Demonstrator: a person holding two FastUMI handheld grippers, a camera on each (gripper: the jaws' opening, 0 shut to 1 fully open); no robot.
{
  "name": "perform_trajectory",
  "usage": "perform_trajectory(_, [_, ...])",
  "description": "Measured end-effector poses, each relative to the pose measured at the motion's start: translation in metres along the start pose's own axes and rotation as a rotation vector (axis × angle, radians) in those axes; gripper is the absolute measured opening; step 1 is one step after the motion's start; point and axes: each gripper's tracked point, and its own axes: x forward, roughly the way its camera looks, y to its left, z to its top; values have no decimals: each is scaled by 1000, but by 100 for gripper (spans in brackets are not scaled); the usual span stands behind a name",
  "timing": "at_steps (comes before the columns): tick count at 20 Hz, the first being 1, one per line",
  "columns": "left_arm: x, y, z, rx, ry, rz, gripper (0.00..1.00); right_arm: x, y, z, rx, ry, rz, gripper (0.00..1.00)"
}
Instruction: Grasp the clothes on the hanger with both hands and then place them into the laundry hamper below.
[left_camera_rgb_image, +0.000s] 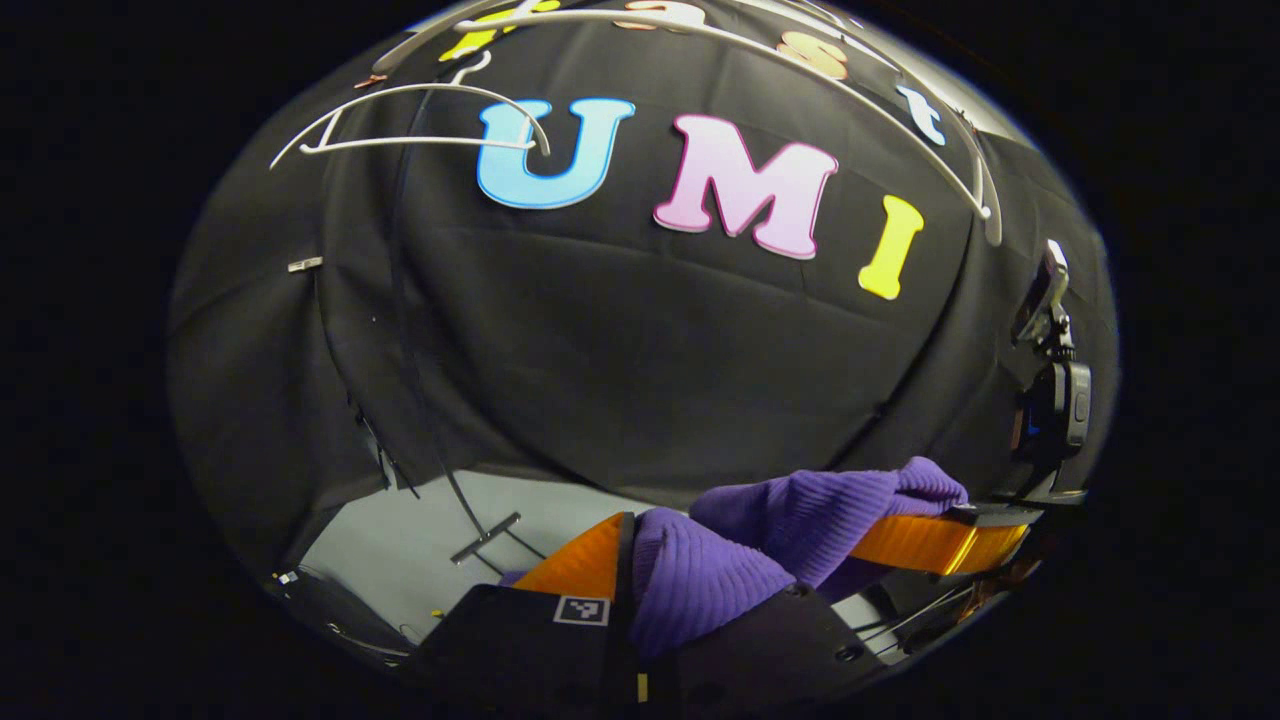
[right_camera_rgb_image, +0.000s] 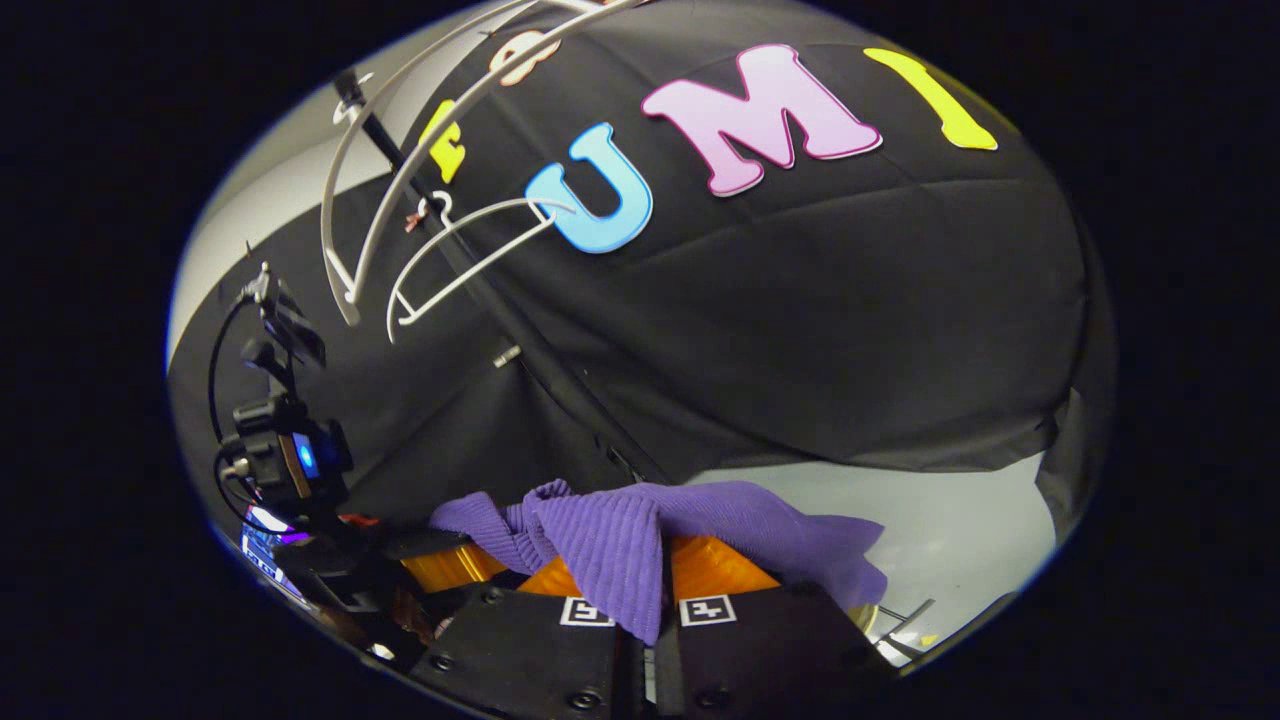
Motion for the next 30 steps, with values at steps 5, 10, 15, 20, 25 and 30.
perform_trajectory(5, [10,2,-57,-42,196,-7,8,4,-10,-61,-58,202,-79,14])
perform_trajectory(10, [9,5,-115,-86,423,46,9,6,-25,-121,-113,447,-140,14])
perform_trajectory(15, [17,7,-141,-131,536,69,8,-3,-36,-155,-143,594,-205,14])
perform_trajectory(20, [14,16,-147,-146,553,80,8,-5,-46,-169,-134,606,-228,14])
perform_trajectory(25, [15,17,-151,-160,551,87,9,-7,-50,-159,-135,585,-275,14])
perform_trajectory(30, [11,24,-126,-158,498,128,62,-3,-63,-139,-204,541,-274,83])
